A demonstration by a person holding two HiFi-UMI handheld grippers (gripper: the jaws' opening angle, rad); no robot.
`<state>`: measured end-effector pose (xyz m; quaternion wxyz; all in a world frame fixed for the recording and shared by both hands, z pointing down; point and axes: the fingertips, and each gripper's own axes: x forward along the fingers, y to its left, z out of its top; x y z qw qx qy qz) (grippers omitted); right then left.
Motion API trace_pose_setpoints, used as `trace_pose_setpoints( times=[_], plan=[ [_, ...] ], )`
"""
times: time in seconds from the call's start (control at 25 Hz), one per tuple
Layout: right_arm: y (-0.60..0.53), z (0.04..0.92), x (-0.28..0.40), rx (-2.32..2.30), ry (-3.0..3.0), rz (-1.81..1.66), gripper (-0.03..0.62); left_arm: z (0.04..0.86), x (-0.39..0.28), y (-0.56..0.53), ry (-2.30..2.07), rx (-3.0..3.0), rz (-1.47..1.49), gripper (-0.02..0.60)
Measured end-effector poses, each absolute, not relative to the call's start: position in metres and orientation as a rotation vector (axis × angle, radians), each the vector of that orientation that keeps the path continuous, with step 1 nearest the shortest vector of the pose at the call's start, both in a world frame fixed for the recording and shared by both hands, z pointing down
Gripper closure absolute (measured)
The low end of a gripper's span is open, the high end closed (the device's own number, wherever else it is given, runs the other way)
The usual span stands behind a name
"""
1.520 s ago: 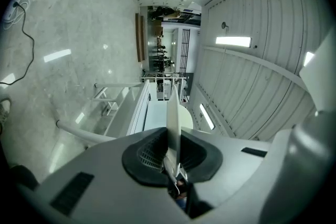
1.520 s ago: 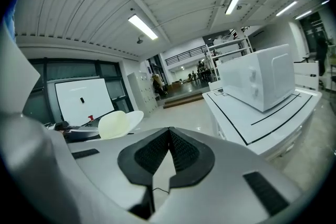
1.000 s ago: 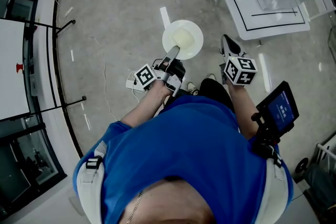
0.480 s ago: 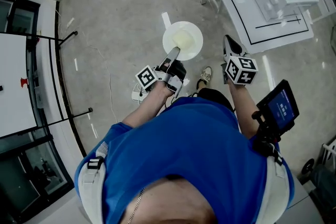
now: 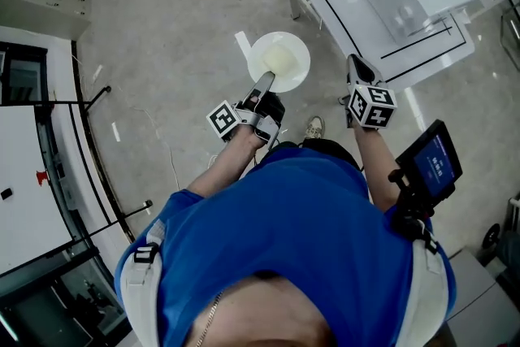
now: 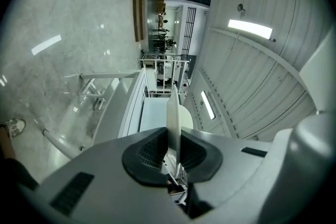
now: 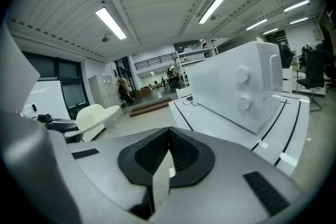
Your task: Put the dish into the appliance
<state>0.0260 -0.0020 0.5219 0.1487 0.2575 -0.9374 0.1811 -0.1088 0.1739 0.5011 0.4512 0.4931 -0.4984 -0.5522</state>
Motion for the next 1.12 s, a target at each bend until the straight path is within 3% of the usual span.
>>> trace_pose_setpoints(
  times=[1.12],
  plan=[
    [-0.144, 0.596, 0.054, 1.561, -2.282, 0.651, 0.592, 0.518, -0.188, -0.059, -0.841, 1.416, -0.914, 0.555]
  ],
)
